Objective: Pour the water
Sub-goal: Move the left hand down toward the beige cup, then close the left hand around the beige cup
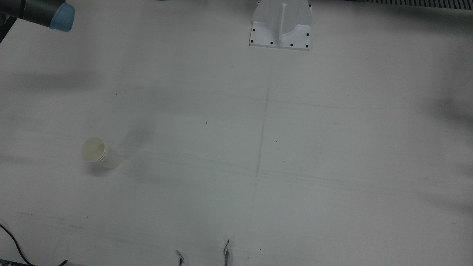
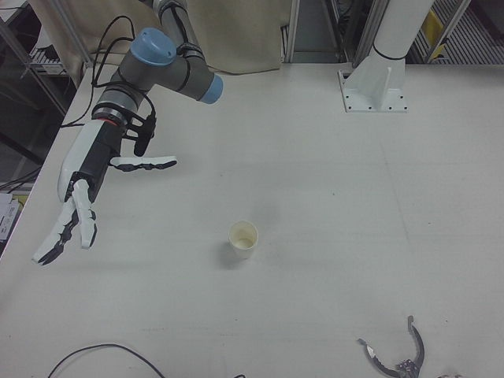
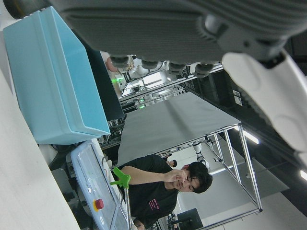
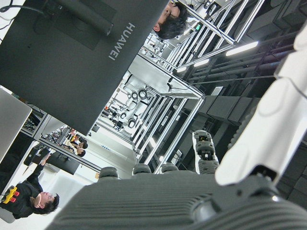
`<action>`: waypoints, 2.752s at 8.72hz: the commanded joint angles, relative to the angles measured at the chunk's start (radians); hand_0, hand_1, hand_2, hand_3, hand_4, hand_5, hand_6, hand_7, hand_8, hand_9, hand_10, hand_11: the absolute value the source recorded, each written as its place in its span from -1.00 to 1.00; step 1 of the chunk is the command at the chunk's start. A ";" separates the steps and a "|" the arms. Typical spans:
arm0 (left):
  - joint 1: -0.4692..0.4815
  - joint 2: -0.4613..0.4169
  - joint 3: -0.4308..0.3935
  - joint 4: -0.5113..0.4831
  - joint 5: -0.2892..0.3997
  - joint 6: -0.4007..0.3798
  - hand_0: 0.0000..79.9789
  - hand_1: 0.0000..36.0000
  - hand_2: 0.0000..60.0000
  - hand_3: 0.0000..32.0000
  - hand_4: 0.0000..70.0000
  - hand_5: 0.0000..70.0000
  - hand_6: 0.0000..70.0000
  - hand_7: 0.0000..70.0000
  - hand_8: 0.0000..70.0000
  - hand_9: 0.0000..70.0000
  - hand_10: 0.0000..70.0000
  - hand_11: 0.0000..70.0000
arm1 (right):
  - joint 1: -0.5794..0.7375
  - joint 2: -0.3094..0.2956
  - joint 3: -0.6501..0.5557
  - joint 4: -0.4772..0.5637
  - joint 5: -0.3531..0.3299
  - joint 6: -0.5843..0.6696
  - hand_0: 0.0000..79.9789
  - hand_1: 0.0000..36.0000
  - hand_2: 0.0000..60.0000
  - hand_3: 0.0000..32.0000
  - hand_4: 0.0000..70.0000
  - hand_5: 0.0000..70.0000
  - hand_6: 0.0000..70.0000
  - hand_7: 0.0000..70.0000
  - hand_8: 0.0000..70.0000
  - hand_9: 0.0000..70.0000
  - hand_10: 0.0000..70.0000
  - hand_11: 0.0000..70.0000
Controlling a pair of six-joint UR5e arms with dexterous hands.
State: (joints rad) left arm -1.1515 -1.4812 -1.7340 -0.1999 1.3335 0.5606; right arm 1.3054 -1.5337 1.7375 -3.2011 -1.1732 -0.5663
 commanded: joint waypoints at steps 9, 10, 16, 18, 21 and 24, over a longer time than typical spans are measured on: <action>-0.010 -0.010 0.560 -0.473 -0.001 -0.038 0.36 -0.10 -1.00 -0.64 -0.88 -1.00 -1.00 -0.92 -1.00 -1.00 -0.93 -0.82 | 0.094 -0.075 0.211 -0.117 -0.138 -0.038 0.20 -0.69 -1.00 -0.23 -0.83 -0.93 -1.00 -1.00 -0.98 -0.96 -1.00 -1.00; -0.010 -0.054 0.626 -0.496 -0.001 -0.033 0.35 -0.11 -1.00 -0.66 -0.87 -1.00 -1.00 -0.91 -1.00 -1.00 -0.92 -0.81 | 0.094 -0.077 0.229 -0.146 -0.138 -0.040 0.20 -0.69 -1.00 -0.23 -0.83 -0.93 -1.00 -1.00 -0.98 -0.96 -1.00 -1.00; -0.002 -0.085 0.720 -0.582 0.001 0.071 0.26 -0.39 -1.00 -0.65 -0.84 -1.00 -1.00 -0.85 -1.00 -1.00 -0.87 -0.76 | 0.064 -0.074 0.229 -0.154 -0.137 -0.055 0.20 -0.69 -1.00 -0.21 -0.82 -0.92 -1.00 -1.00 -0.97 -0.94 -1.00 -1.00; 0.067 -0.122 0.740 -0.575 -0.007 0.071 0.25 -0.45 -1.00 -0.68 -0.82 -1.00 -1.00 -0.82 -1.00 -1.00 -0.87 -0.76 | 0.054 -0.075 0.229 -0.154 -0.134 -0.055 0.20 -0.69 -1.00 -0.20 -0.82 -0.91 -1.00 -1.00 -0.97 -0.94 -1.00 -1.00; 0.095 -0.148 0.810 -0.570 -0.022 0.071 0.22 -0.53 -1.00 -0.71 -0.81 -1.00 -1.00 -0.79 -1.00 -1.00 -0.86 -0.75 | 0.052 -0.077 0.231 -0.152 -0.134 -0.055 0.20 -0.70 -1.00 -0.20 -0.83 -0.91 -1.00 -1.00 -0.96 -0.94 -1.00 -1.00; 0.095 -0.148 0.791 -0.573 -0.024 0.058 0.25 -0.42 -1.00 -0.73 -0.79 -0.97 -1.00 -0.79 -1.00 -1.00 -0.87 -0.76 | 0.046 -0.071 0.232 -0.154 -0.132 -0.055 0.20 -0.68 -1.00 -0.20 -0.82 -0.89 -1.00 -1.00 -0.96 -0.94 -1.00 -1.00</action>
State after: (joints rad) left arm -1.0582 -1.6262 -0.9316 -0.7707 1.3118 0.6304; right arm 1.3568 -1.6088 1.9686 -3.3538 -1.3072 -0.6198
